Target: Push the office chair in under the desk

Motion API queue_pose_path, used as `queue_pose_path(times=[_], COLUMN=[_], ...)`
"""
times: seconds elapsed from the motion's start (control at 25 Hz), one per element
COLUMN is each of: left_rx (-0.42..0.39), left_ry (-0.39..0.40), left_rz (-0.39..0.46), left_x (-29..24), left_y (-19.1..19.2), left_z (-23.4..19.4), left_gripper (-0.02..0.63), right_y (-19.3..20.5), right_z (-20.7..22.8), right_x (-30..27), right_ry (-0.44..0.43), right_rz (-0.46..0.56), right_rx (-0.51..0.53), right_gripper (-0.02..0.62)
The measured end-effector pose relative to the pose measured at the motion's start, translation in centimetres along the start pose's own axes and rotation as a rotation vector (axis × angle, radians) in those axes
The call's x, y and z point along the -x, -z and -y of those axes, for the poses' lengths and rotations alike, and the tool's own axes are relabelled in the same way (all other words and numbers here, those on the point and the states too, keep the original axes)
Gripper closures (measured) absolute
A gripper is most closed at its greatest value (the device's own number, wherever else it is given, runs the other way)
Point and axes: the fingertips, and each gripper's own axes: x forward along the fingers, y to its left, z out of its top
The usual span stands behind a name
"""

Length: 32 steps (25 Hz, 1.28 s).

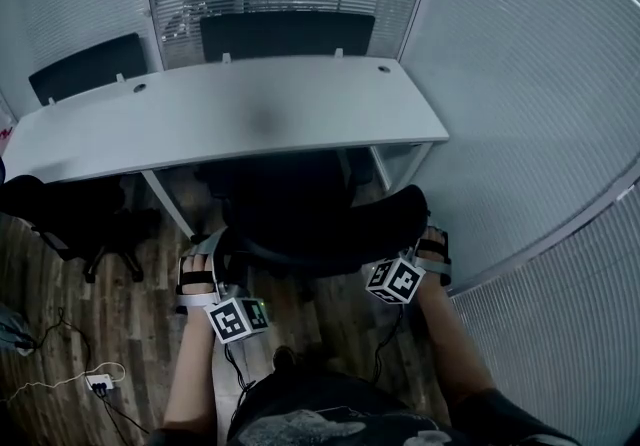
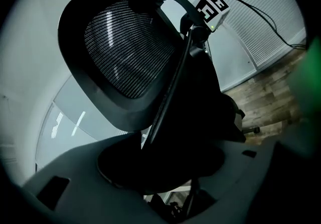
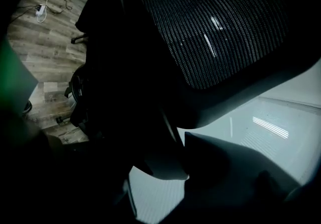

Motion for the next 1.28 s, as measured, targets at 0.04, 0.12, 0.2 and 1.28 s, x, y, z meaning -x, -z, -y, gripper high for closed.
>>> queue_pose_path(times=[0.04, 0.12, 0.2, 1.28], left_rx=[0.001, 0.005, 0.007, 0.038], left_ry=[0.003, 0.01, 0.011, -0.108], left_rz=[0.004, 0.011, 0.018, -0.06], left_x=[-0.6, -1.7, -2.7, -15.4], left_y=[0.2, 0.6, 1.0, 3.4], left_z=[-0.2, -0.7, -1.0, -6.1], left_gripper=[0.353, 0.353, 0.353, 0.353], right_y=[-0.3, -0.9, -1.4, -6.7], right_z=[0.1, 0.1, 0.1, 2.7], right_x=[-0.5, -1.3, -2.2, -13.8], right_ry=[0.003, 0.003, 0.002, 0.087], right_rz=[-0.008, -0.025, -0.044, 0.037], right_rx=[-0.001, -0.01, -0.024, 0.03], right_gripper=[0.316, 0.316, 0.316, 0.314])
